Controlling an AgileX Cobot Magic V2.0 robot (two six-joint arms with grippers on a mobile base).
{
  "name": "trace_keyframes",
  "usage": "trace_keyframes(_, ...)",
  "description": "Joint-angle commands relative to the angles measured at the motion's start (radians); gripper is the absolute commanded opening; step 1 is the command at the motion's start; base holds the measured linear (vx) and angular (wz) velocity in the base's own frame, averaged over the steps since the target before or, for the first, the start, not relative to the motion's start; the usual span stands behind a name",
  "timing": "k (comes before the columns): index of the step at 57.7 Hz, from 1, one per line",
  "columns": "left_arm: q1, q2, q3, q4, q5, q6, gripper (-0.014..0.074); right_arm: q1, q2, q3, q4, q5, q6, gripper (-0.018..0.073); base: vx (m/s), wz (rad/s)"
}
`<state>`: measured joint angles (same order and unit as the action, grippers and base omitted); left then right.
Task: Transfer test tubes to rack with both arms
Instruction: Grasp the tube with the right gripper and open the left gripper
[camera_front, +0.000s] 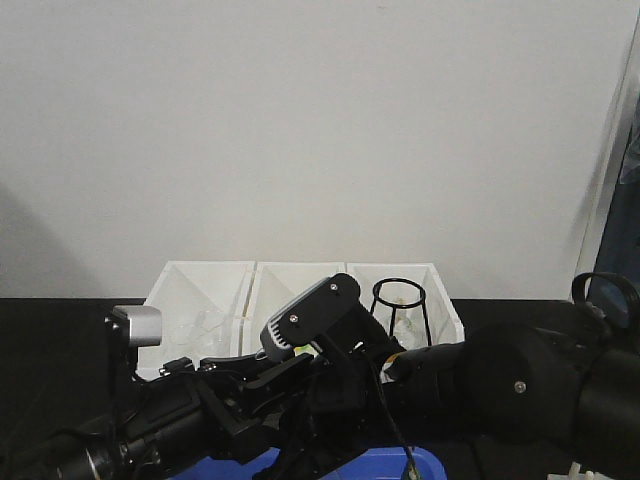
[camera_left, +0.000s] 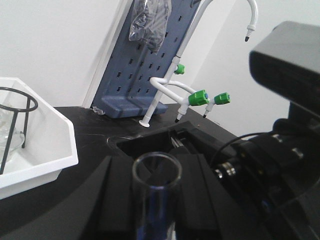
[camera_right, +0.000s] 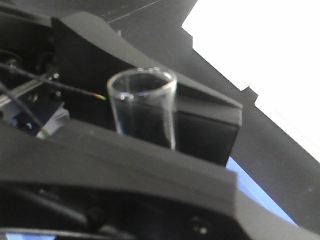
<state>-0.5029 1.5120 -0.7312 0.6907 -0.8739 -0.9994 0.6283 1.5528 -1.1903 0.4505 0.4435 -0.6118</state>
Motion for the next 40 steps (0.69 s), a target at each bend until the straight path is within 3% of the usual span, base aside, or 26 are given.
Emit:
trace_keyframes(1, -0.004, -0.033, -0.034, -0.04, -0.097, -0.005, -0.0006, -0.002, -0.035, -0.034, 0.009, -0.056, 0.003, 0.0113, 0.0, 0.0)
trace_keyframes(21, -0.004, -0.033, -0.034, -0.039, -0.088, -0.003, 0.0034, -0.002, -0.042, -0.034, 0.019, -0.056, 0.005, -0.0013, 0.0, 0.0)
trace_keyframes(40, -0.004, -0.033, -0.034, -0.039, -0.088, -0.003, 0.0285, -0.002, -0.039, -0.034, 0.014, -0.075, 0.048, -0.001, 0.0, 0.0)
